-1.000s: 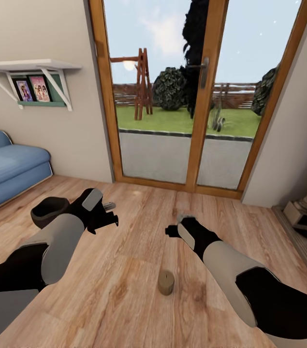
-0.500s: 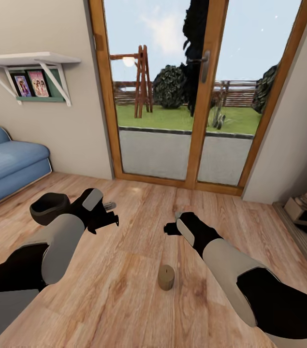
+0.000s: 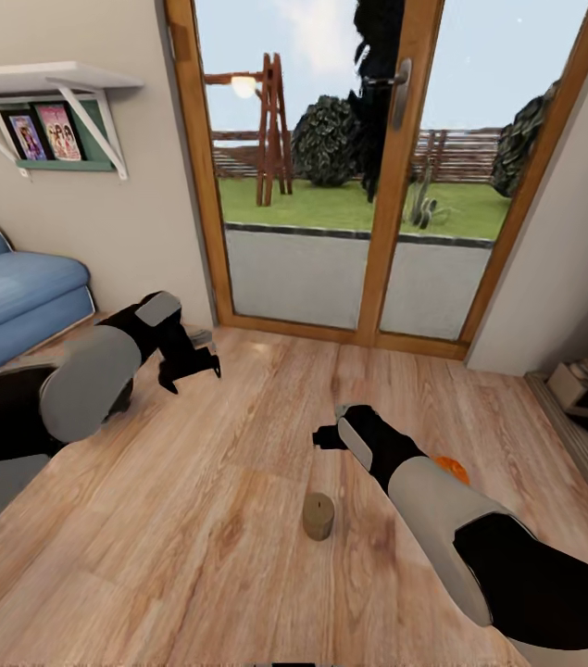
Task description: Place each of the two pumpkins and all three candles from the living room inside a cabinet in the living room (use any cabinet), then make sure every cabinet is closed, and position the cauldron so it is next to a table in the living room.
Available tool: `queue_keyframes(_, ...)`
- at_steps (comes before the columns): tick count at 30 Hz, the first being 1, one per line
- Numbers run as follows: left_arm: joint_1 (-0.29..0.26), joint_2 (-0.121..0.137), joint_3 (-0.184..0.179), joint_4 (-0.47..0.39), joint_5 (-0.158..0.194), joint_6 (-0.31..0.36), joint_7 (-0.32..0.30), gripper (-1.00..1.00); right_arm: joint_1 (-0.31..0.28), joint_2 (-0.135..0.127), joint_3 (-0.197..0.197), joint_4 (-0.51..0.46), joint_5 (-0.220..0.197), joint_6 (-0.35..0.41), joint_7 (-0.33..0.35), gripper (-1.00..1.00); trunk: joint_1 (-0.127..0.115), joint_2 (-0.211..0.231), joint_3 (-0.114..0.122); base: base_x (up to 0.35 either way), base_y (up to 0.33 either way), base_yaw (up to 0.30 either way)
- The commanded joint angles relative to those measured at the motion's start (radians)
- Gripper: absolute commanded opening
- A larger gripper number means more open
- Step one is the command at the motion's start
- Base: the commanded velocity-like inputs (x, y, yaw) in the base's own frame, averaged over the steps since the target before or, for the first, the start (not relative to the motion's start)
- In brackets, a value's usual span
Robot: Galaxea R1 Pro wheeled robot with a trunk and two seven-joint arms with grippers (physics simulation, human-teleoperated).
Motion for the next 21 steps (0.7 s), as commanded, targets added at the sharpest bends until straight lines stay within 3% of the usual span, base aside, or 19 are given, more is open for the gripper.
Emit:
queue_keyframes(1,-0.021,0.004,0.009,0.005,0.007,0.003,0.010,1.00,-0.001,0.000,0.004,-0.001,-0.007,0.003,-0.008,1.00,0.000,-0.001,-0.005,0.000,0.000,0.000)
queue_keyframes(3,-0.065,0.014,0.009,0.018,0.018,0.003,0.010,1.00,-0.001,0.000,0.004,-0.001,-0.007,0.002,-0.008,1.00,0.001,-0.001,-0.013,0.000,0.000,0.000)
queue_keyframes(6,-0.086,0.023,0.010,0.024,0.026,0.002,0.010,1.00,-0.001,0.000,0.004,0.000,-0.007,-0.001,-0.007,1.00,0.002,-0.002,-0.024,0.000,0.000,0.000)
queue_keyframes(21,-0.097,0.025,0.012,0.027,0.036,-0.001,0.010,1.00,-0.001,0.000,0.007,-0.040,-0.008,-0.020,-0.005,1.00,0.009,-0.005,-0.082,0.000,0.000,0.000)
